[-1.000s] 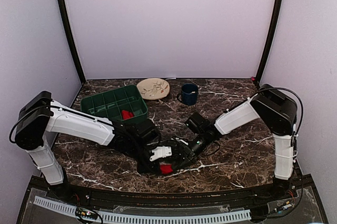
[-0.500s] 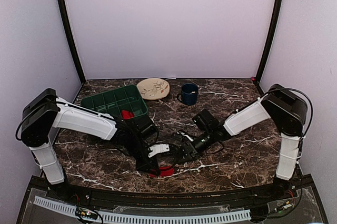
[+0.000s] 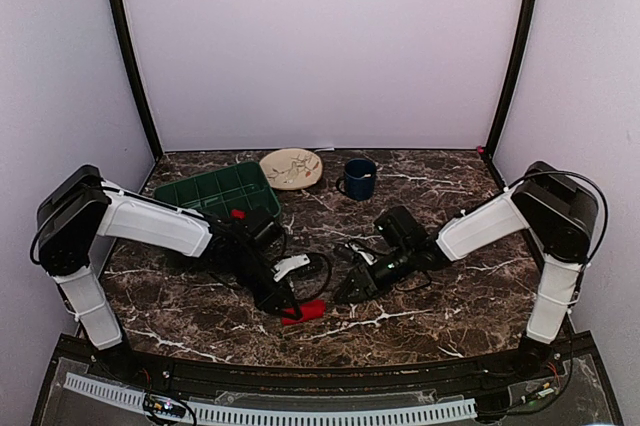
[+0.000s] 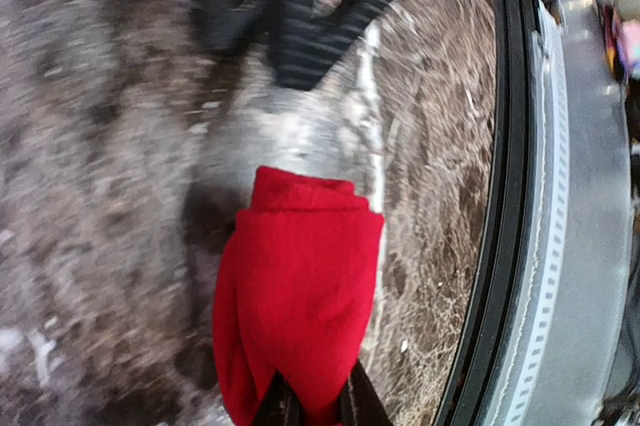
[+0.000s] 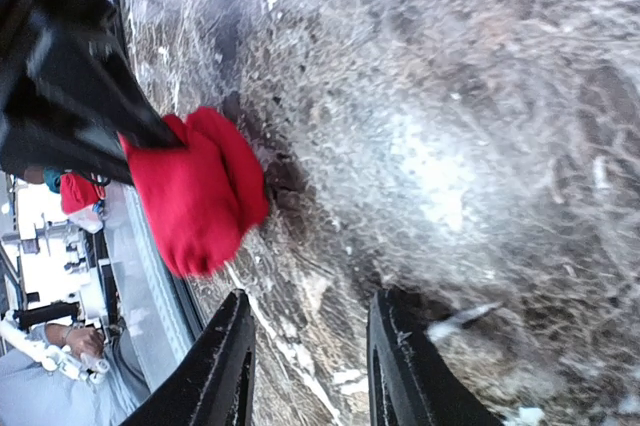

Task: Roll the socks
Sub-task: Pick up the sock from the center of the board, then place the sock in the storage box.

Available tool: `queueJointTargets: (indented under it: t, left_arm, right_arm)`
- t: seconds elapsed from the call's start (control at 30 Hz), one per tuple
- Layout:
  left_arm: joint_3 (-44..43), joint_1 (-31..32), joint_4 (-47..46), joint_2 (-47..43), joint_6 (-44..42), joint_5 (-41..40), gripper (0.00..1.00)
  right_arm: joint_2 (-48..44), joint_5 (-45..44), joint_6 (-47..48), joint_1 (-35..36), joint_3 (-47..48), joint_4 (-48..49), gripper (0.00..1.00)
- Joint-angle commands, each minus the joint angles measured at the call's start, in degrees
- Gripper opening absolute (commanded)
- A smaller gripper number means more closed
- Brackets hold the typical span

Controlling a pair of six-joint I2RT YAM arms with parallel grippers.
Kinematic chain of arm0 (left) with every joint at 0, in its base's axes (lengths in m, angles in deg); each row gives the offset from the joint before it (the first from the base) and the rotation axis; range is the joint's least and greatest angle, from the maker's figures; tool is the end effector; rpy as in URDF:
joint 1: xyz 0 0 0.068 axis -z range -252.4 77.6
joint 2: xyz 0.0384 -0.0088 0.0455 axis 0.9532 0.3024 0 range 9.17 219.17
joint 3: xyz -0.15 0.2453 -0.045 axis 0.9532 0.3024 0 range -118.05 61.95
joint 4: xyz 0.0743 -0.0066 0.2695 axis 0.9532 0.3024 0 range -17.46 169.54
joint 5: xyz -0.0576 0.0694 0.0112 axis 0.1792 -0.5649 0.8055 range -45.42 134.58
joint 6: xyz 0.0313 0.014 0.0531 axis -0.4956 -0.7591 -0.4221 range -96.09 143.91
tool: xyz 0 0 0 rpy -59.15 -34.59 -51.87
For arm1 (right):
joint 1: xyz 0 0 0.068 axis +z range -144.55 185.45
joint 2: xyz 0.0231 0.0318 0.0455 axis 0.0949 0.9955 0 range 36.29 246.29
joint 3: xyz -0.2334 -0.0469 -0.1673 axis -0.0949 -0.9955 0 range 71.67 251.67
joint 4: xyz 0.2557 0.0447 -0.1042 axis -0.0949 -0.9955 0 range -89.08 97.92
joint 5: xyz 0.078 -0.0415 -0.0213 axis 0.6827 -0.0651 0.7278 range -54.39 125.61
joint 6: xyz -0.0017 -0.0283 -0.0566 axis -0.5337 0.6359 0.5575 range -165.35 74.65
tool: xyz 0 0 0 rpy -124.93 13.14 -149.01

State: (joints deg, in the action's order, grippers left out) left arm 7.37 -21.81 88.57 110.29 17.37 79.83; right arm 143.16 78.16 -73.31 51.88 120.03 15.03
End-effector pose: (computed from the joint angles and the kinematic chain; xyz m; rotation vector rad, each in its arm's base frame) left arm 0.2021 -0.2900 0.1396 1.4959 2.3035 -1.0571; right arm 0.2242 0.2833 0.1040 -0.7960 2.6034 1.4078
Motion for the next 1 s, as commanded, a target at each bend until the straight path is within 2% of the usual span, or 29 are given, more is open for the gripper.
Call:
queueJointTargets:
  t: [0.0,0.3,0.47,0.67,0.87,0.97]
  left_arm:
    - [2.63,-4.2,-4.79,-3.56,8.81,5.85,0.0]
    - [5.61,-9.91,-14.93,-6.54,20.98,15.49,0.0]
    - [6.07,-13.35,-20.46,-9.95,28.16,14.37,0.0]
    - [4.15,-18.9,-19.21,-15.75,35.29,-1.13,0.0]
    - [-0.51,-23.16,-10.47,-23.31,34.85,-23.97,0.0]
    - [-1.55,-25.05,-7.74,-24.87,35.59,-31.8,0.0]
  right_arm:
    - [-1.35,-3.86,-1.09,-0.84,-1.79,1.84,0.37]
    - [-2.93,-4.45,-1.57,-1.34,-2.72,3.59,0.37]
    - [-3.39,-4.74,-1.58,-1.59,-2.73,4.16,0.37]
    - [-3.75,-5.17,-1.48,-1.76,-2.22,4.4,0.37]
    - [-4.01,-5.41,-1.62,-1.87,-1.94,5.48,0.37]
    - [-3.91,-5.4,-1.83,-1.87,-1.5,6.11,0.37]
